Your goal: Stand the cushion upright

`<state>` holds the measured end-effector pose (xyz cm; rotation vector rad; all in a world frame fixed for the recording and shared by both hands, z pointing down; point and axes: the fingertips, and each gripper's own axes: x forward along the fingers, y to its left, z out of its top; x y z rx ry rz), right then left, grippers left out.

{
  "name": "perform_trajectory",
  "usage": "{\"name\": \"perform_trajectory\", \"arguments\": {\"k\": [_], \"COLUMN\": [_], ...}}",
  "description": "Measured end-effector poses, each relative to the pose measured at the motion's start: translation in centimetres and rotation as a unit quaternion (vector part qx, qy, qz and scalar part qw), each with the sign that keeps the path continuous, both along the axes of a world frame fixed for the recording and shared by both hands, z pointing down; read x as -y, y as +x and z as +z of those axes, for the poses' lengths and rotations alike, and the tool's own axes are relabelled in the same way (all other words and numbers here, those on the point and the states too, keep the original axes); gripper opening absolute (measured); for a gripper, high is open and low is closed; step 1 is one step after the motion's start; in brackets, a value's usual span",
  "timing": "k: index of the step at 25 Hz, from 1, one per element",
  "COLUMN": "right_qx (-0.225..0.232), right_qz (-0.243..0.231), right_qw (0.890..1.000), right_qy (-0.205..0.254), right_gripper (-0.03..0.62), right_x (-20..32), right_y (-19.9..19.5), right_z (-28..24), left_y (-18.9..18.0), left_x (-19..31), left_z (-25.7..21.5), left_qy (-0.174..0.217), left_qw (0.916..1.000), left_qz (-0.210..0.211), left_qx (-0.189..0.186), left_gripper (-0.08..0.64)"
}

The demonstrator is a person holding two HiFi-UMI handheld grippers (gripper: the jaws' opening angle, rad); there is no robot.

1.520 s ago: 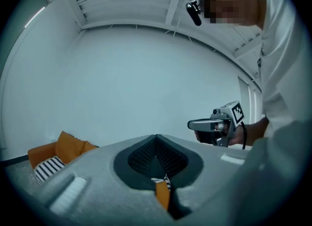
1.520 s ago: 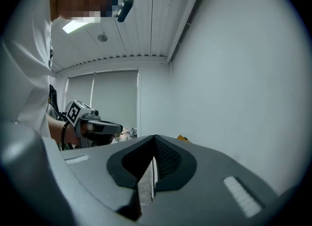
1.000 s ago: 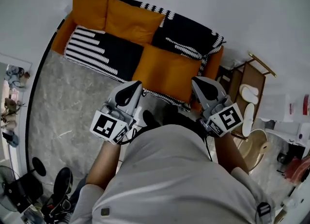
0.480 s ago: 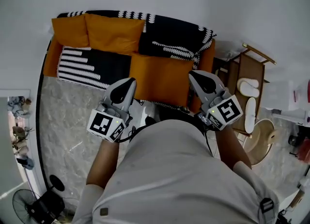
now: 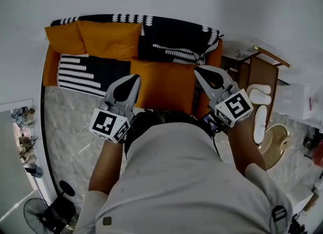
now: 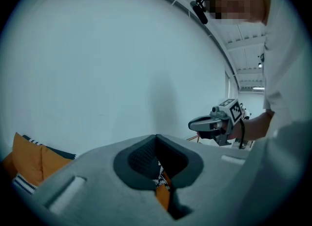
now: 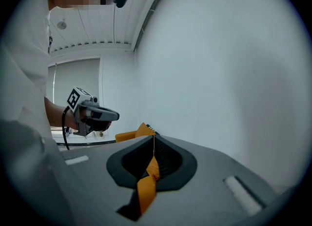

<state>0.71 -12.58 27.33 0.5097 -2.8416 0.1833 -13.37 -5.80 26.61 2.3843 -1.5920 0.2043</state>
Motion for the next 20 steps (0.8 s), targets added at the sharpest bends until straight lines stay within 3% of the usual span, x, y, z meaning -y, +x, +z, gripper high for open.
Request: {"name": "perform_trajectory", "arguments": {"k": [13, 20], "right_qx": [-0.065, -0.102], "right_qz": [0.068, 0.096], "right_qw": [0.993, 0.98], "right_qy": [-0.074, -0.14], "right_gripper": [0.036, 0.091], "right_x": [6.7, 8.7], "right_y": [-3.4, -4.1], "right_z": [9.4, 16.6], "left_y": [-5.0, -6.8], "left_x": [8.3, 11.2], "left_z": [7.3, 13.9], "left_qy": [-0.056, -0.123], "left_qw": [0.9968, 0.9872], "left_qz": [0.053, 0.1], "left_qx": [-0.023, -0.017], "left_gripper": [0.005, 0.032]}}
